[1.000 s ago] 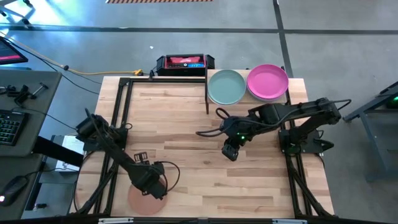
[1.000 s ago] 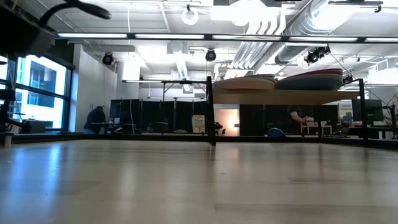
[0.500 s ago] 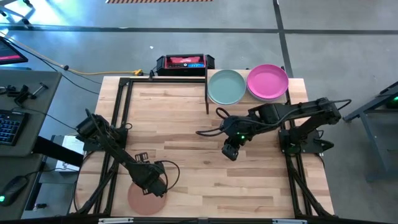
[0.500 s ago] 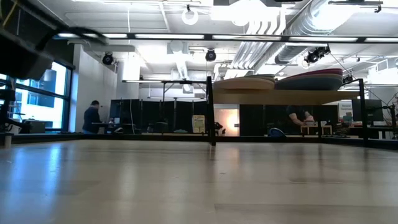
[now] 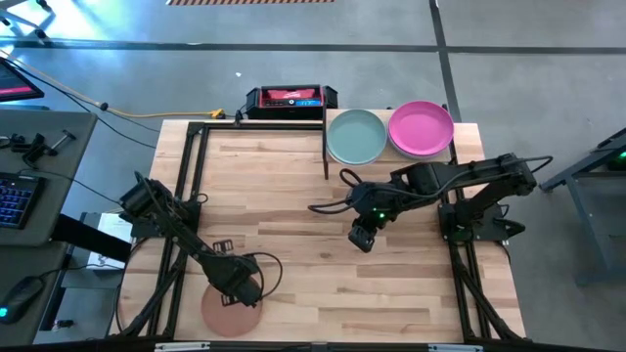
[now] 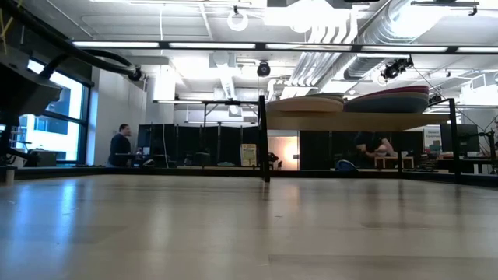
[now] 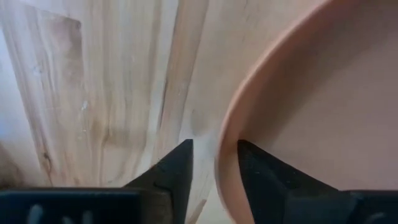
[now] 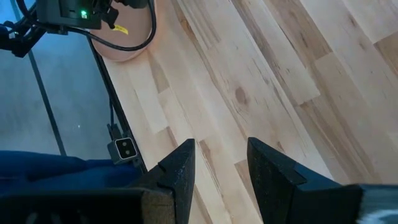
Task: Place and stack plates onto a shelf
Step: Stack the brown plate on top of the green plate on the shelf
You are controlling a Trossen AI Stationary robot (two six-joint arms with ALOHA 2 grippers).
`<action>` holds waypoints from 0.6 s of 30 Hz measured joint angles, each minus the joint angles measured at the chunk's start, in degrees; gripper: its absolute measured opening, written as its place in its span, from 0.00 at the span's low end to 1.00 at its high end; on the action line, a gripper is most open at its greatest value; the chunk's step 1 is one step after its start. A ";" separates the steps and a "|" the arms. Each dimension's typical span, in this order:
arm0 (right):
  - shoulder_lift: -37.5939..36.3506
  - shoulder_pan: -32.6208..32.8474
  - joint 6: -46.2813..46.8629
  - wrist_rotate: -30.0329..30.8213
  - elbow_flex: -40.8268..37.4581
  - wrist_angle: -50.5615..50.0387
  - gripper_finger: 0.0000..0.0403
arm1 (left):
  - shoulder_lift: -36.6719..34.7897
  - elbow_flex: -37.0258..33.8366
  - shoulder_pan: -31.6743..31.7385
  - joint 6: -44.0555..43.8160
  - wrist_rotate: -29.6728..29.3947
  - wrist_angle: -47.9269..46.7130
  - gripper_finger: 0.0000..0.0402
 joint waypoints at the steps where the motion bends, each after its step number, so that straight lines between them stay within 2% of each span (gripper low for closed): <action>1: 0.00 0.00 0.00 0.02 0.00 0.00 0.31 | 0.00 0.00 0.00 0.49 0.14 0.08 0.27; 8: 0.00 0.00 0.00 0.49 0.00 0.00 0.31 | -0.09 0.02 0.07 2.20 1.50 -0.01 0.03; 18: 0.00 0.00 -0.01 0.64 0.00 0.01 0.31 | -0.02 0.63 0.37 2.86 1.95 -0.40 0.01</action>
